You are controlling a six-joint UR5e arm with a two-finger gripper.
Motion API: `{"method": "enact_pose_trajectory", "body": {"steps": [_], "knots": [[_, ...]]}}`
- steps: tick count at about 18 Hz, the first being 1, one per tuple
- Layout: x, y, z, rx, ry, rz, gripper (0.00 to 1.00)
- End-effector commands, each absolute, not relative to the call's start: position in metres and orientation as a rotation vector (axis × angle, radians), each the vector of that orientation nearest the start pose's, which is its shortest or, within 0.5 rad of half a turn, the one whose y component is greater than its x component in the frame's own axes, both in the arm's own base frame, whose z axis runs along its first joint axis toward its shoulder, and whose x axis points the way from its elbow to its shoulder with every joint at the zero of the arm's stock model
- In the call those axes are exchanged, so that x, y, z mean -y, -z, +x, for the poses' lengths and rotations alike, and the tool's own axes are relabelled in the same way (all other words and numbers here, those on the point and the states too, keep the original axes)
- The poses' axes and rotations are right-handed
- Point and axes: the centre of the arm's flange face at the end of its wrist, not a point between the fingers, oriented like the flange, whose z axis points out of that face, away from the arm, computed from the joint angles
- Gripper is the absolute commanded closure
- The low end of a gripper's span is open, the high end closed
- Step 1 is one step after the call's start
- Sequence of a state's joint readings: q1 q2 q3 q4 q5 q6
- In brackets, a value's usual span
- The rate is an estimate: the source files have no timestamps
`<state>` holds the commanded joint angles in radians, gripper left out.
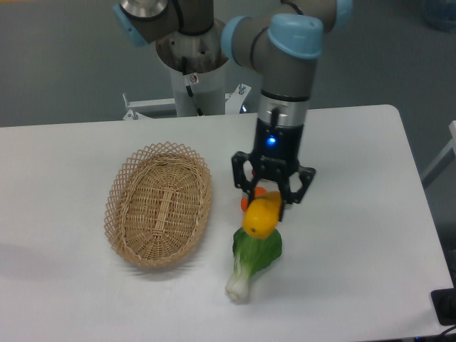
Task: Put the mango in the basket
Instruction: 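Lift the grasped yellow mango up from beside the bok choy, then carry the mango over the wicker basket and lower it inside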
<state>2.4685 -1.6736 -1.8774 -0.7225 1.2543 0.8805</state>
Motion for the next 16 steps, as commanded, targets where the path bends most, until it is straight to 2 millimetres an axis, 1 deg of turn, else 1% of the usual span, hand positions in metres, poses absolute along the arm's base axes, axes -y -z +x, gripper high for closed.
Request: {"method": "enact_pose_trajectory", "body": {"steps": [3, 5, 6, 7, 9, 11, 13, 14, 15, 16], "knots": [[-0.48, -0.364, -0.268, -0.158, -0.254, -2.739, 0.51], [-0.493, -0.351, -0.239, -0.167, -0.239, -2.775, 0.51], [-0.496, -0.341, -0.229, -0.168, -0.212, -2.788, 0.51], [-0.497, -0.329, -0.222, -0.179, -0.187, -2.807, 0.51], [-0.497, -0.316, -0.204, -0.216, -0.16, -2.828, 0.51], [-0.499, -0.302, -0.18, -0.272, -0.127, -2.846, 0.51], [-0.49, -0.278, -0.162, -0.314, -0.096, -2.901, 0.51], [-0.486, -0.272, -0.153, -0.345, -0.11, -2.923, 0.51], [-0.488, -0.27, -0.138, -0.387, -0.116, -2.928, 0.51], [-0.486, -0.267, -0.13, -0.408, -0.109, -2.934, 0.51]]}}
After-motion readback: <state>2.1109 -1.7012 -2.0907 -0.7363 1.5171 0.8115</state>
